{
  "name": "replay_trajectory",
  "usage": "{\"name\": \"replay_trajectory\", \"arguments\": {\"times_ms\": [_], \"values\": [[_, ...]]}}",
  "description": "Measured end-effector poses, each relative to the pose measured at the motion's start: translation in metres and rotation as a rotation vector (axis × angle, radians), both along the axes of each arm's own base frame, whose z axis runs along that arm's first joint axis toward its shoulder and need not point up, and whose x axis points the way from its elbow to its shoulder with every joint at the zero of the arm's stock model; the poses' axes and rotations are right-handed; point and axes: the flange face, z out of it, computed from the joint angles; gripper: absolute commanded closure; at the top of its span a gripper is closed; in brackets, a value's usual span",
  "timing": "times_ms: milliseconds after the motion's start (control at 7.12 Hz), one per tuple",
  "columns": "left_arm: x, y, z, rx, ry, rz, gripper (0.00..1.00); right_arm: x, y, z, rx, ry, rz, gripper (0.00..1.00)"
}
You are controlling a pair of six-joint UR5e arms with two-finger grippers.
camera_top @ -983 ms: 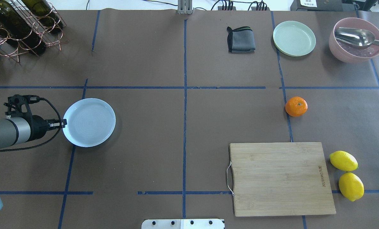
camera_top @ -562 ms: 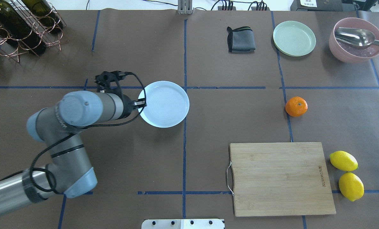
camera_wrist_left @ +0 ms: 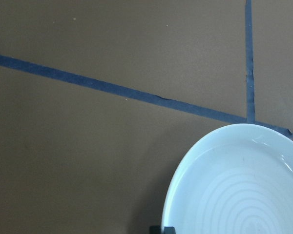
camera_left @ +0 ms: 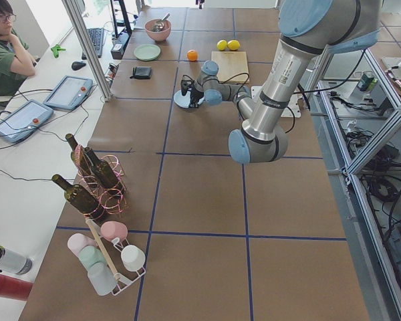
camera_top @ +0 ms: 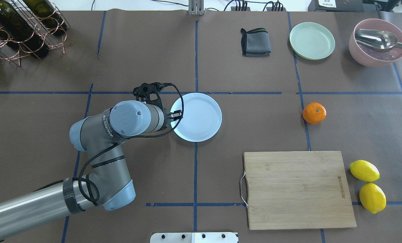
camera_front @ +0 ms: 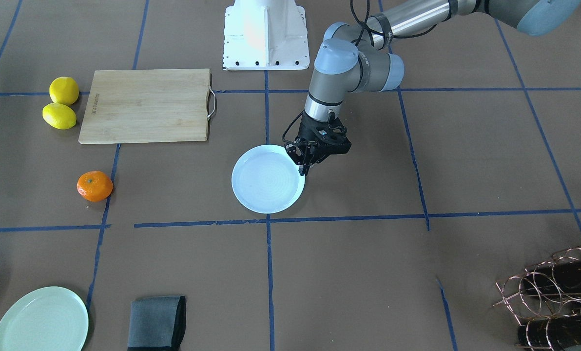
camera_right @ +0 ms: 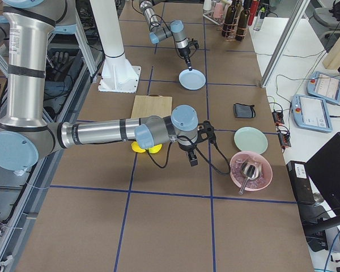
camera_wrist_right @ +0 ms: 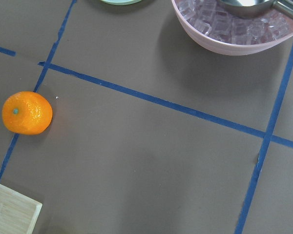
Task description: Pick orange to plate
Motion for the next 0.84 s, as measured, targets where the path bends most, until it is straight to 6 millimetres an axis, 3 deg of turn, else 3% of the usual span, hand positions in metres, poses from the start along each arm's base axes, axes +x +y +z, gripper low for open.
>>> {"name": "replay_trajectory", "arguments": {"times_ms": [281, 421, 702, 843], "values": [[-0.014, -0.003, -0.009, 0.096, -0.042, 0.059, 0.0, 0.0, -0.001, 0.002, -0.002, 0.0, 0.0, 0.0], [-0.046, -0.012, -0.015, 0.17, -0.102, 0.119, 0.0, 0.0, -0.001, 0.002, -0.002, 0.0, 0.0, 0.0], [-0.163, -0.039, -0.005, 0.317, -0.231, 0.269, 0.0, 0.0, -0.001, 0.002, -0.002, 0.0, 0.0, 0.0], [-0.231, -0.062, 0.021, 0.384, -0.309, 0.33, 0.0, 0.0, -0.001, 0.002, -0.002, 0.0, 0.0, 0.0]]}}
